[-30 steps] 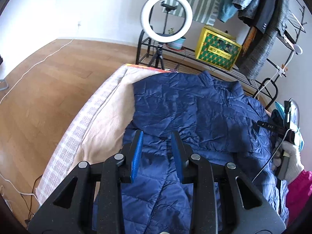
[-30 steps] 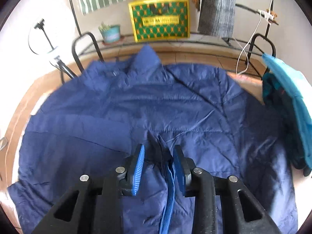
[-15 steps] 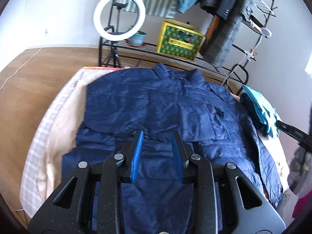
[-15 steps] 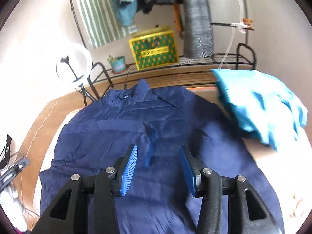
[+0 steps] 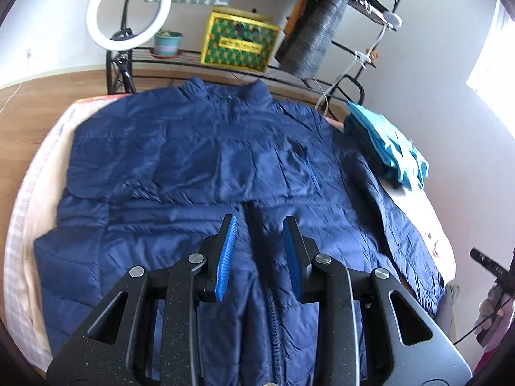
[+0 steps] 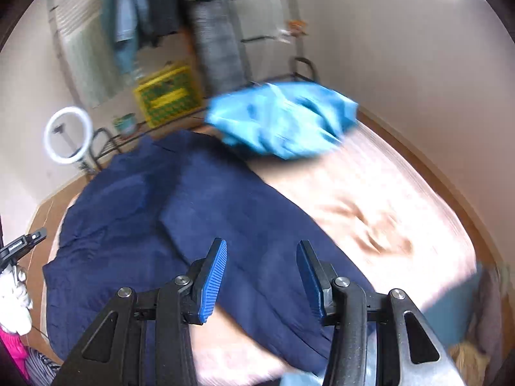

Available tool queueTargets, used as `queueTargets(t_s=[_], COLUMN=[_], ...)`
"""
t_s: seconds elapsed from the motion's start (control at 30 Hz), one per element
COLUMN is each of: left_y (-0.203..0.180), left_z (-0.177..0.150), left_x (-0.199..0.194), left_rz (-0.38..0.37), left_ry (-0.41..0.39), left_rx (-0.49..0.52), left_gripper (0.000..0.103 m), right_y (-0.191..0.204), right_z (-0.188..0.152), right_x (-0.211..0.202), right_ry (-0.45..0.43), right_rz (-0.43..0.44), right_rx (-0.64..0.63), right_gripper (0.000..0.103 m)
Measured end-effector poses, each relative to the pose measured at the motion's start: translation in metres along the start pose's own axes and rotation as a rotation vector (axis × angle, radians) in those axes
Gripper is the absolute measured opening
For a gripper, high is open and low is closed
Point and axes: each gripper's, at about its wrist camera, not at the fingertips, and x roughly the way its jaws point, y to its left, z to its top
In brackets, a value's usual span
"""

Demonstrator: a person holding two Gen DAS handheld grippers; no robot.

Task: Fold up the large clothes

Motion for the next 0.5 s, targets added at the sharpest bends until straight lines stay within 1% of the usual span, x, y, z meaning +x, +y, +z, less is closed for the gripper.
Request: queueTargets(t_s=[0.03, 0.13, 0.2, 0.3, 0.37, 0.5], left_y=[-0.004, -0.006, -0.006, -0.003, -0.001, 0.008], left_z=[-0.001, -0.003, -0.004, -0.005, -0.004, -0.003], left_x=[0.002, 0.006, 0.009, 0.010, 0.011, 0.012], left_rz=[0.002, 0.008, 0.004, 0.013, 0.017, 0.025], left_ry=[0.004, 0.013, 0.019, 0.023, 0.025, 0.026], left_rx=[0.008, 0.014, 0.007, 0.007, -0.001, -0.022], left_gripper=[0.029, 0.029, 0.029, 0.029, 0.029, 0.029], right_y=[-0.018, -0.056, -0.076, -0.103, -0.115, -0.119], right_z=[-0.006, -0.023, -0.030, -0.038, -0.042, -0.048], right_x=[0.000, 0.006, 0.013, 0.029, 0.040, 0.056], right_ry=[0.018, 0.063, 0.080, 0.117, 0.132, 0.169], right_rz=[-0.008, -0.032, -0.053, -0.040, -0.042, -0.065], right_rx=[0.037, 0.123, 0.163, 0.251, 0.287, 0.294], right_gripper=[0.047, 0.047, 0.047, 0.047, 0.047, 0.047])
